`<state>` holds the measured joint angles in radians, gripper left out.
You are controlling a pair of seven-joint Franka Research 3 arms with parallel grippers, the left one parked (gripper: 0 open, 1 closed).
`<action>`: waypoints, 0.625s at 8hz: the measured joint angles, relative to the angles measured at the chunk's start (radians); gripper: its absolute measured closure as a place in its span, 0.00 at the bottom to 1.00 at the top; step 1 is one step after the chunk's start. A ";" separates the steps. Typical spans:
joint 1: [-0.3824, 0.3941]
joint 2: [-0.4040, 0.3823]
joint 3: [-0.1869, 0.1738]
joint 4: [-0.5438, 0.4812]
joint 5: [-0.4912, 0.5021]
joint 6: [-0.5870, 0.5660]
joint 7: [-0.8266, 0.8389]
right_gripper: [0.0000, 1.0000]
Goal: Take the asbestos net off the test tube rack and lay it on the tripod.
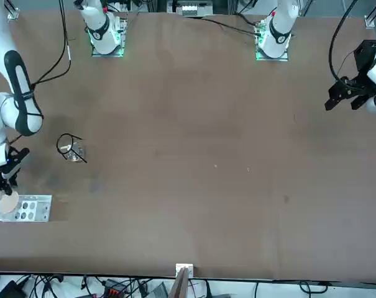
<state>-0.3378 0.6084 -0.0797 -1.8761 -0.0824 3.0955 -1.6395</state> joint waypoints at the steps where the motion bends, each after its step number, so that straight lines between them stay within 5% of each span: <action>1: 0.000 -0.004 0.000 0.004 0.000 0.000 0.000 0.93; 3: 0.000 -0.024 0.000 0.015 0.000 -0.016 -0.003 0.98; 5: 0.000 -0.075 0.000 0.067 0.000 -0.169 -0.012 0.98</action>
<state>-0.3376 0.5332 -0.0800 -1.8090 -0.0825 2.9263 -1.6519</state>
